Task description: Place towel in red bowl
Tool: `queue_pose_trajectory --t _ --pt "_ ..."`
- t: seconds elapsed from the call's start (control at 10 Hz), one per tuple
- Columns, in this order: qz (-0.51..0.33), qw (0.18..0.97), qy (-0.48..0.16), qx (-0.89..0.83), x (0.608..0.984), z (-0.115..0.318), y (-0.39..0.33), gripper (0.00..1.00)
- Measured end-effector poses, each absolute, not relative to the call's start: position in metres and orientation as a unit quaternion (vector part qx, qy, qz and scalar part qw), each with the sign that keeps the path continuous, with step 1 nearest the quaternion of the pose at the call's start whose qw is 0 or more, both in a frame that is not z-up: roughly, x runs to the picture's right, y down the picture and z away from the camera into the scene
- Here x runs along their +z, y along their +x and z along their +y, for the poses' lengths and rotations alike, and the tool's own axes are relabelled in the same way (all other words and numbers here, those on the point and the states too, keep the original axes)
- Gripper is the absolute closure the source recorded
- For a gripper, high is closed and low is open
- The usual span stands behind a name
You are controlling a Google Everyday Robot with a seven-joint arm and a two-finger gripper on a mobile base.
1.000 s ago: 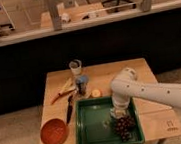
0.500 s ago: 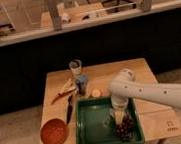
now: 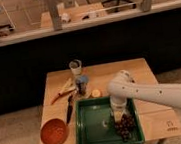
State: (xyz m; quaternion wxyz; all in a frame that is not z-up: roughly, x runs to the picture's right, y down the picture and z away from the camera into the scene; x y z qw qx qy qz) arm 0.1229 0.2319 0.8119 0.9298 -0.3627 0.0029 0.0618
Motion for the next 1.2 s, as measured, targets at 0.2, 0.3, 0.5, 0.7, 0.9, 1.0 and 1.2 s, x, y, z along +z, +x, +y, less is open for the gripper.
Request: queue_pose_trajectory --t 0.2,0.3,0.5,0.7,0.9,1.0,1.2 --pt "0.003 0.929 -0.364 0.060 0.816 0.232 0.123 0.82" --pt "0.002 0.928 -0.367 0.059 0.816 0.232 0.124 0.91" --pt "-0.011 0.926 -0.374 0.056 0.808 0.229 0.121 0.94" --pt "-0.032 0.928 -0.369 0.048 0.788 0.219 0.112 0.94" --pt "-0.070 0.930 -0.360 0.033 0.753 0.204 0.098 0.94" --pt "-0.090 0.929 -0.358 0.027 0.740 0.199 0.091 0.94" --pt "-0.147 0.921 -0.360 0.012 0.710 0.196 0.073 0.94"
